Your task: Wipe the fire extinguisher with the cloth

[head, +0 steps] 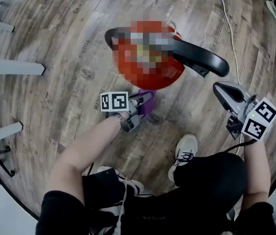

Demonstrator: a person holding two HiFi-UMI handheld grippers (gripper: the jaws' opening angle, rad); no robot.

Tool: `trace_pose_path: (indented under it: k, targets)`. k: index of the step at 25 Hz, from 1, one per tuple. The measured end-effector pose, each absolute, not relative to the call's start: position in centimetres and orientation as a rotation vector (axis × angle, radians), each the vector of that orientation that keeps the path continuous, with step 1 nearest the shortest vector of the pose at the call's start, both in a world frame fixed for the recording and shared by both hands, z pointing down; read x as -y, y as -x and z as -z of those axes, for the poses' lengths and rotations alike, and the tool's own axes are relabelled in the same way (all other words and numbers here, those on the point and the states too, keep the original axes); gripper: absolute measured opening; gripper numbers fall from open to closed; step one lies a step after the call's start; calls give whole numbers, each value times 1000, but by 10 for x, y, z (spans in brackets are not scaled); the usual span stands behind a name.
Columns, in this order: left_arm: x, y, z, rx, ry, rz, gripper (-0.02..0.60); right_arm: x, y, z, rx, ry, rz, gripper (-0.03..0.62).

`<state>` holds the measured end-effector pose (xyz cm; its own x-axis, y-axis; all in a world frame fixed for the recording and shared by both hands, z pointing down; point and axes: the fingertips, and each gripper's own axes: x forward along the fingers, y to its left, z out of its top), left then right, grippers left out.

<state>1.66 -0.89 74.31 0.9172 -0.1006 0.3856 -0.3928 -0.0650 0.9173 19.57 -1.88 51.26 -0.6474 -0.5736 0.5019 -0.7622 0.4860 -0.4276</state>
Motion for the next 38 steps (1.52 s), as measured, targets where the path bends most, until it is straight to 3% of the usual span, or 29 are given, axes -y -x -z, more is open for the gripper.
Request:
trace_pose_path:
  k: [10, 17, 24, 38]
  targets:
    - [25, -71, -460, 31, -1608, 422, 71, 22, -205, -495, 2454, -1224, -865, 5]
    - [41, -76, -392, 122, -1557, 736, 69, 19, -207, -495, 2464, -1221, -855, 5]
    - [45, -85, -458, 350, -1614, 649, 71, 14, -213, -509, 2455, -1208, -903, 5]
    - [33, -81, -747, 757, -1578, 59, 76, -1, -233, -572, 2404, -1109, -1051, 5]
